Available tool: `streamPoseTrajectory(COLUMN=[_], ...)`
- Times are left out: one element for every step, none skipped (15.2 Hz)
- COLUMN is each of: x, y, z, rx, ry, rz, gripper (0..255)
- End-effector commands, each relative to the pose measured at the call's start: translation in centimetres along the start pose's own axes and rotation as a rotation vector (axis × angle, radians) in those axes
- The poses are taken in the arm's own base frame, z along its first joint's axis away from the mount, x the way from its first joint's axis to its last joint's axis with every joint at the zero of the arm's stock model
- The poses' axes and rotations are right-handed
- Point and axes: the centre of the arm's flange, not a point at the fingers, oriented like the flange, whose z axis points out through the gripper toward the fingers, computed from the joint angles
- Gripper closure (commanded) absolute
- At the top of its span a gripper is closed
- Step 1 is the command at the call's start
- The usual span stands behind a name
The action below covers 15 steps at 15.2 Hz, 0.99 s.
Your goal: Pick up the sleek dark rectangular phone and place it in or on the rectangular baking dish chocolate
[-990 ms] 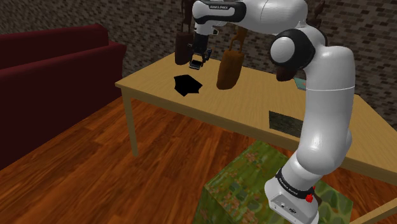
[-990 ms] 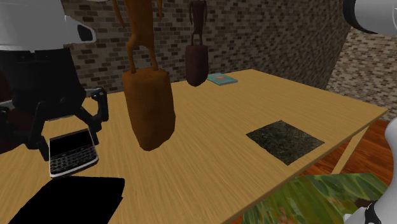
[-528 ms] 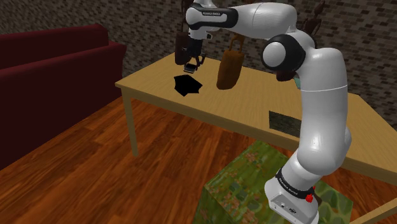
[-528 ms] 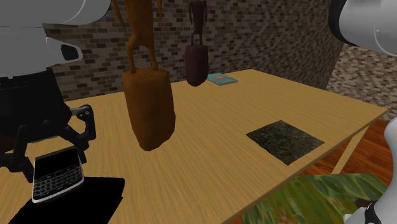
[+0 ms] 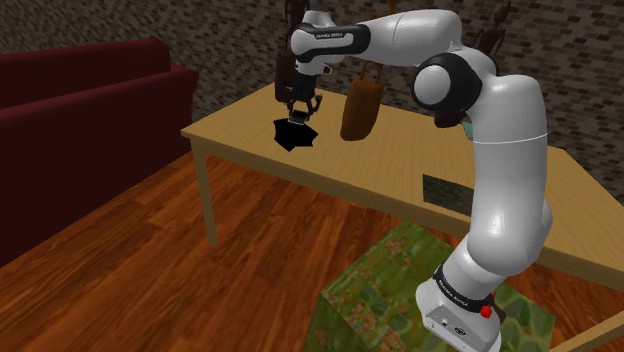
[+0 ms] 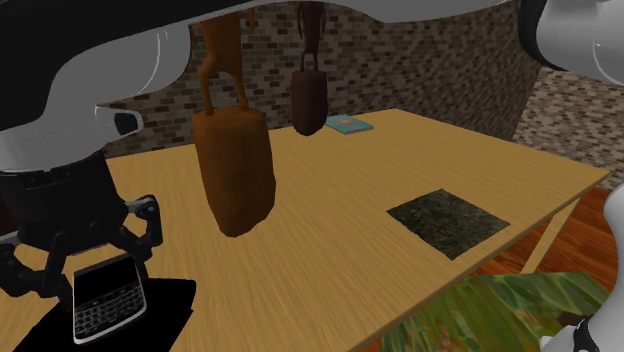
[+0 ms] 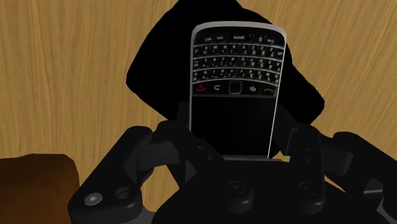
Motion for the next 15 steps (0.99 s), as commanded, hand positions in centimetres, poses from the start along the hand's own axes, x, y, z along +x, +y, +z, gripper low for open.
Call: streamPoseTrajectory(x=[0.0,0.0,0.0,0.0,0.0,0.0,0.0,0.0,0.0,0.0,0.0,0.0,0.0,0.0,0.0], y=[0.0,0.0,0.0,0.0,0.0,0.0,0.0,0.0,0.0,0.0,0.0,0.0,0.0,0.0,0.0], z=[0.8,0.8,0.8,0.8,0.8,0.8,0.8,0.8,0.8,0.8,0.8,0.8,0.8,0.8,-0.5], rx=[0.001,0.001,0.001,0.001,0.001,0.001,0.001,0.001,0.001,0.001,0.001,0.001,0.001,0.001,0.001], ry=[0.001,0.001,0.001,0.001,0.001,0.001,0.001,0.001,0.001,0.001,0.001,0.001,0.001,0.001,0.001], rz=[0.0,0.0,0.0,0.0,0.0,0.0,0.0,0.0,0.0,0.0,0.0,0.0,0.0,0.0,0.0], gripper=[255,255,255,255,255,255,255,255,0,0,0,0,0,0,0])
